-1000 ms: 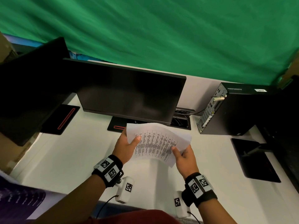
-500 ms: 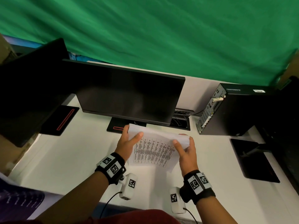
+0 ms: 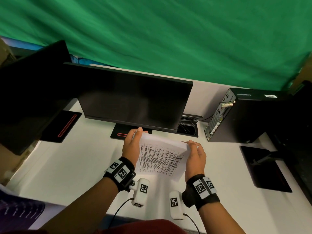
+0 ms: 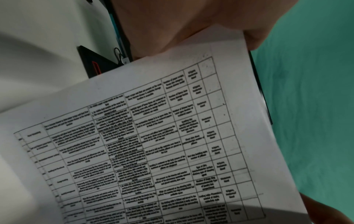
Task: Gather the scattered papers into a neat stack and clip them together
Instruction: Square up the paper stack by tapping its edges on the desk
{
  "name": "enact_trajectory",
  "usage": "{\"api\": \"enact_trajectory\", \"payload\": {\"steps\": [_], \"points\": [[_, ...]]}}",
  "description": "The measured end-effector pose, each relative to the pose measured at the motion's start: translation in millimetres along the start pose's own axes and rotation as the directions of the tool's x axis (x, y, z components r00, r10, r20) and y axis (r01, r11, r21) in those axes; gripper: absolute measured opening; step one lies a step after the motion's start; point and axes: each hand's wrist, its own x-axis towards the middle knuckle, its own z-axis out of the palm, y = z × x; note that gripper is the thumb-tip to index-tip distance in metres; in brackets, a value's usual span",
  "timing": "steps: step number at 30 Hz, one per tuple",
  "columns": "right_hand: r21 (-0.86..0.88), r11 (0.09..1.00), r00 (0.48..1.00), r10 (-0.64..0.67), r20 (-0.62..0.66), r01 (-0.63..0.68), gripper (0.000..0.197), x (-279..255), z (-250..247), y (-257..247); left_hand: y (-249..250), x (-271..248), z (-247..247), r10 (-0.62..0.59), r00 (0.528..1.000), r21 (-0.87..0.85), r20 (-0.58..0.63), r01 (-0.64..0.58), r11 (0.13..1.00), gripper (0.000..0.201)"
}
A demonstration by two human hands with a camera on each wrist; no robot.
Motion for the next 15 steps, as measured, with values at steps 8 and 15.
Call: {"api": "enact_trajectory", "payload": {"steps": [8,15], "points": [[-0.028,0.996,0.995,-0.084,-0.049,0.083,0.013,-0.5,4.2,1.4,-4.7,6.3,3.3,0.021,0.997,0.008,-0.077,-0.021,1.000,0.023],[-0.040,0.998,0.998,-0.045,-0.032,0.044,0.016,3.8,2.2,4.6,-9.6,10.2,2.1,0.038,0.997,0.022,-0.071,-0.036,0.999,0.022]]}}
